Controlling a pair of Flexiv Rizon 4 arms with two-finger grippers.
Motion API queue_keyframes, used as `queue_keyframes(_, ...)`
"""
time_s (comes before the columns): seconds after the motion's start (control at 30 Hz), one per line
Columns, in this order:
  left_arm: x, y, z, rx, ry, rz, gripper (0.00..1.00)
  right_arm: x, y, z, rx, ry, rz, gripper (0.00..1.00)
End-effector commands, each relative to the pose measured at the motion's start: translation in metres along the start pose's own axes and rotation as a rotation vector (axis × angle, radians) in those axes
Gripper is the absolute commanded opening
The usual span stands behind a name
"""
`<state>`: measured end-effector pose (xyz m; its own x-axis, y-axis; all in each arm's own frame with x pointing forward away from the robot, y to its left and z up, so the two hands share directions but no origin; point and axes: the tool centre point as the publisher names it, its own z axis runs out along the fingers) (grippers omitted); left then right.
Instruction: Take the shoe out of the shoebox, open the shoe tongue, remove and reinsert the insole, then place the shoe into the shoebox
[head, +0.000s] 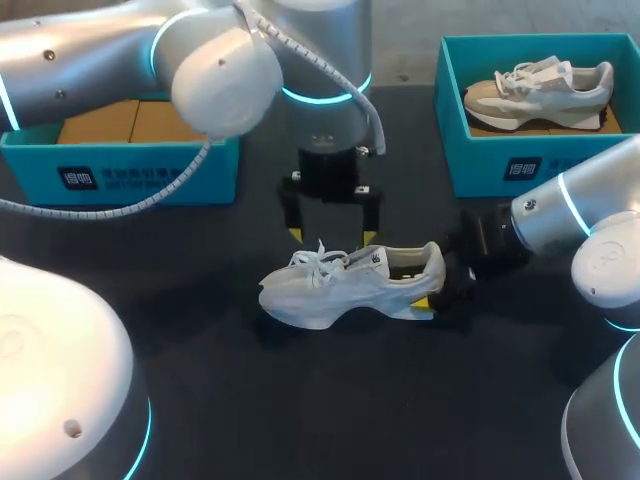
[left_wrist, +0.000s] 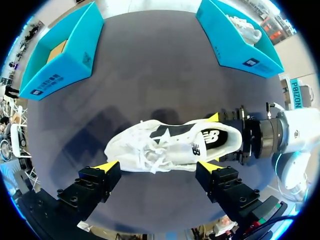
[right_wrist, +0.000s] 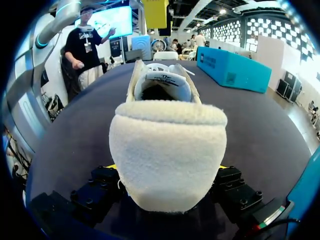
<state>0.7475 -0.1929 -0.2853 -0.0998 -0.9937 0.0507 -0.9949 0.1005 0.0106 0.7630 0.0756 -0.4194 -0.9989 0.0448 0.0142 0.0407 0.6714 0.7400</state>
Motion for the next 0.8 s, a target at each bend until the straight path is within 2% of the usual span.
queue_keyframes(0.03, 0.009, -0.004, 0.011, -0.008, -0.003, 0.004, 1.0, 0.0, 0.0, 0.002, 0.001, 0.0, 0.0, 0.0)
queue_keyframes(0.4, 0.039, -0.01, 0.029, -0.036, 0.004, 0.031, 1.0, 0.0, 0.0, 0.002, 0.001, 0.0, 0.0, 0.0)
queue_keyframes(0.8, 0.049, -0.015, 0.052, -0.063, -0.049, 0.036, 1.0, 0.0, 0.0, 0.002, 0.001, 0.0, 0.0, 0.0)
